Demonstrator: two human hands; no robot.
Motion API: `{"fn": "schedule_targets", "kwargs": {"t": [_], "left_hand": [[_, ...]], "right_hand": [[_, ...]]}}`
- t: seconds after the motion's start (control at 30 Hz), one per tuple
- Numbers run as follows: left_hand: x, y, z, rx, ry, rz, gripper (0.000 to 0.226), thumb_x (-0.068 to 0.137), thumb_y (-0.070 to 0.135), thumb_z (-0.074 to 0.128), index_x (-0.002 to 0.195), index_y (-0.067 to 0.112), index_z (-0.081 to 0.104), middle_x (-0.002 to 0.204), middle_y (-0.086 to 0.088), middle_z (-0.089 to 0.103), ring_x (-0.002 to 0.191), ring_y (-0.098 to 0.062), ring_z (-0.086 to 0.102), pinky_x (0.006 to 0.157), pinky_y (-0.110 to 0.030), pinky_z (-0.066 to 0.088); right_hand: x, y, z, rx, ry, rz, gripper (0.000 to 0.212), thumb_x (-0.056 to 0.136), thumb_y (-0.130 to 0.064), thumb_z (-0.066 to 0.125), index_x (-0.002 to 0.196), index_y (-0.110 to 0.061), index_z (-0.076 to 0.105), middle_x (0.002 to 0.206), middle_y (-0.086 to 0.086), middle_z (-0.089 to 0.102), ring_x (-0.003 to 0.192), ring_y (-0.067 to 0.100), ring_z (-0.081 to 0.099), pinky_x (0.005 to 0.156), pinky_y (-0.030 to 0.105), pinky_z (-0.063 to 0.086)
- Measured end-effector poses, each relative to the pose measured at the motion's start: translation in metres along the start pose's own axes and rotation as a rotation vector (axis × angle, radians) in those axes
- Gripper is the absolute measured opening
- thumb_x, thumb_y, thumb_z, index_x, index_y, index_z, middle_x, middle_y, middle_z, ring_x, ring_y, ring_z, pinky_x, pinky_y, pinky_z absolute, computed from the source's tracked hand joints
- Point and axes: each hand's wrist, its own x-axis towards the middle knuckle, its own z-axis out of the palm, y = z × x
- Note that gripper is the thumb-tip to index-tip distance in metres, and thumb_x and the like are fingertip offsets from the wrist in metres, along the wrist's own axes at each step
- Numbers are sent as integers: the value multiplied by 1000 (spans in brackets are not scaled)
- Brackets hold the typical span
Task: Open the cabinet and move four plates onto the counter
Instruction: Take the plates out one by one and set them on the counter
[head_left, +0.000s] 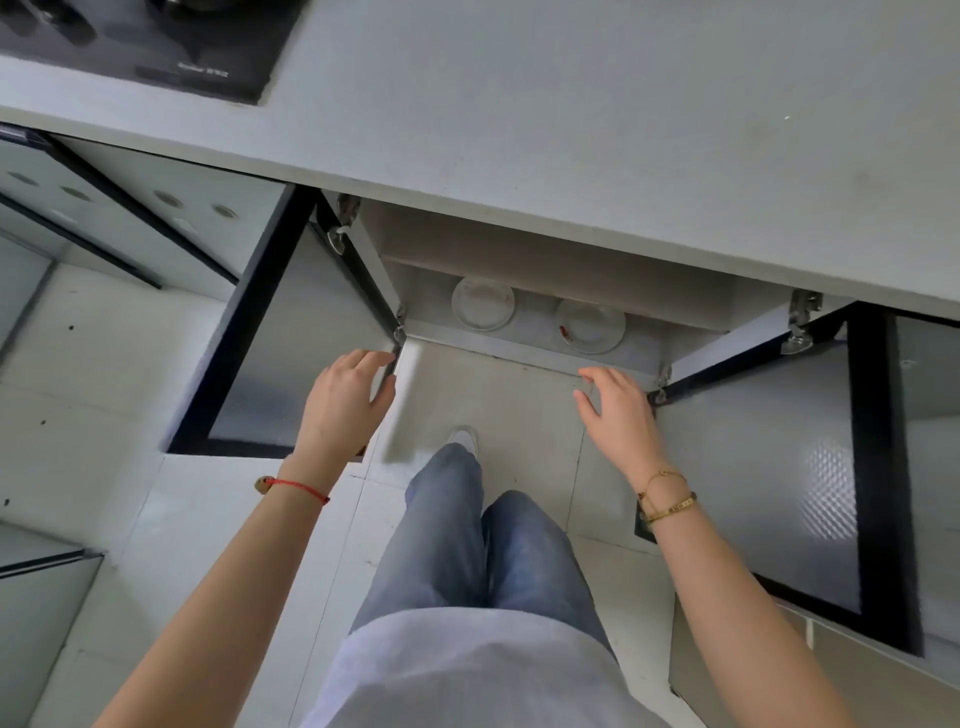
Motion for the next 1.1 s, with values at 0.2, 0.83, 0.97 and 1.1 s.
{"fn": "schedule_targets", "kwargs": {"t": [0.2,0.83,0.97,1.1], "left_hand": [[83,-69,126,-31,-10,-53,28,91,15,57,117,7,65,111,-14,67,99,-35,63,82,-43,53],[299,-219,494,-173,3,-139,37,93,22,56,127,9,59,117,-10,67,110,-28,61,95,-38,47],[331,-236,531,-106,14,-143,36,92,22,55,127,11,59,118,-10,66,109,-31,61,89,-37,49],[361,-255,549,58,-44,-91,33,94,22,51,121,6,61,124,-17,61,108,-36,60,85,-40,50]], "right_hand": [[99,56,119,45,18,36,30,93,-19,56,121,-7,59,116,10,64,111,29,56,97,39,45],[379,202,431,39,50,70,41,96,-25,51,130,-3,51,126,17,60,120,34,52,99,40,45],[420,216,464,21,80,40,35,96,-25,52,119,1,55,116,20,63,110,36,57,90,42,49],[453,227,481,6,112,21,34,95,-28,51,114,-1,57,114,18,64,106,35,59,88,43,52]]}}
